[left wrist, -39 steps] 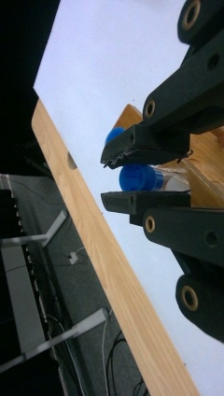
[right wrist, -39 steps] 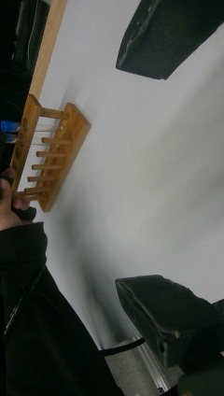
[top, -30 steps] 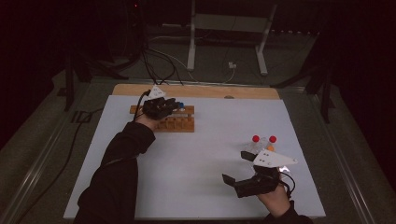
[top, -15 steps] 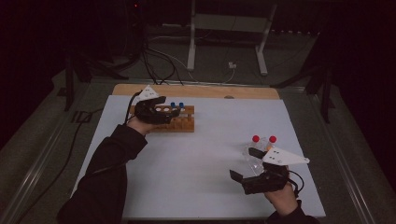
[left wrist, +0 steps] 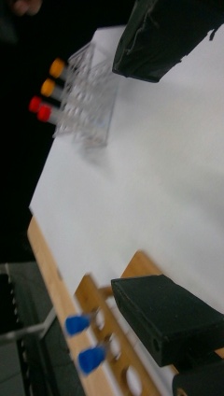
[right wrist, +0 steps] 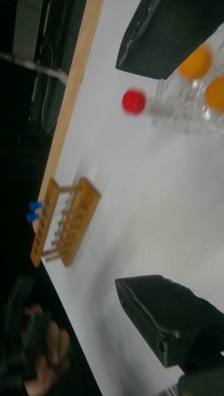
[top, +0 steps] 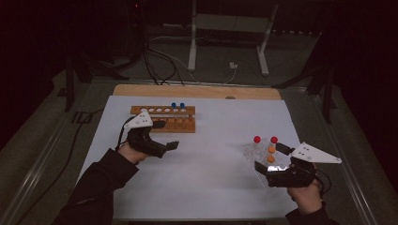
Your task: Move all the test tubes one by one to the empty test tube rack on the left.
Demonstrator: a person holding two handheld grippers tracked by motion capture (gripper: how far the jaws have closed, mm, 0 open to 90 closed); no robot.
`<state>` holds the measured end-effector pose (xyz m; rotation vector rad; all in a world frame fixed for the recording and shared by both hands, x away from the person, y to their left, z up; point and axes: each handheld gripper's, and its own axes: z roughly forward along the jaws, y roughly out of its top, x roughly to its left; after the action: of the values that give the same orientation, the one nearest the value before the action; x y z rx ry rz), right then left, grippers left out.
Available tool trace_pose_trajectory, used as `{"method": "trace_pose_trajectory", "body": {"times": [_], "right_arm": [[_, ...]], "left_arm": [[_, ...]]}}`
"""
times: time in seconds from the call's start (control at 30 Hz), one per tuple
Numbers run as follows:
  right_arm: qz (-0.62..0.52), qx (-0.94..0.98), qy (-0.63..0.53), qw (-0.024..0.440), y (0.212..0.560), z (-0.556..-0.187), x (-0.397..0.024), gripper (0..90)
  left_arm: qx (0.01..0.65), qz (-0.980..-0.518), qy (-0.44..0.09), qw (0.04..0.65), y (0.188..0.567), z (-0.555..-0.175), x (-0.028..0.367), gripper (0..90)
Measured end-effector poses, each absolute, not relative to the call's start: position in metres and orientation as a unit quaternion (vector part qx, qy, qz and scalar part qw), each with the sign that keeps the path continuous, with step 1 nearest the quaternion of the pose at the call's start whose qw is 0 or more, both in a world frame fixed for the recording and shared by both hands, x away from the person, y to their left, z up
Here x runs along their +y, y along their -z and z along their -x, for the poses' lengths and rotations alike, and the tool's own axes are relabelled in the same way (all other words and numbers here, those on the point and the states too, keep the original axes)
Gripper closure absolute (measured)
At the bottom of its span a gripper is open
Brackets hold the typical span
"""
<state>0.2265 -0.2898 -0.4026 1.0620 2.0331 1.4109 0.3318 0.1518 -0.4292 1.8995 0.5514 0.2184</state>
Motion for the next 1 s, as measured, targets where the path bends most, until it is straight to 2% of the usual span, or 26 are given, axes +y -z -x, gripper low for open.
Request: {"method": "trace_pose_trajectory", "body": {"times": [0.23,0.47,0.53,0.6,0.77,1.0], "right_arm": [[-0.420,0.730,-0.487,0.234,0.414,-0.228,-0.312,0.0],[-0.452,0.732,-0.451,0.237,0.434,-0.229,-0.319,8.1],[-0.456,0.736,-0.440,0.240,0.439,-0.228,-0.319,16.1],[-0.463,0.738,-0.429,0.238,0.444,-0.227,-0.320,19.0],[-0.467,0.752,-0.410,0.219,0.454,-0.228,-0.320,39.3],[-0.471,0.767,-0.379,0.217,0.461,-0.235,-0.314,59.6]], "left_arm": [[0.213,-0.803,-0.074,0.552,0.441,-0.311,0.148,1.8],[0.203,-0.809,-0.077,0.546,0.447,-0.303,0.143,1.8],[0.200,-0.810,-0.077,0.546,0.448,-0.302,0.142,1.8],[0.200,-0.810,-0.077,0.546,0.448,-0.302,0.142,1.8],[0.203,-0.811,-0.075,0.544,0.452,-0.303,0.142,1.9],[0.202,-0.814,-0.078,0.539,0.454,-0.303,0.141,1.9]]}}
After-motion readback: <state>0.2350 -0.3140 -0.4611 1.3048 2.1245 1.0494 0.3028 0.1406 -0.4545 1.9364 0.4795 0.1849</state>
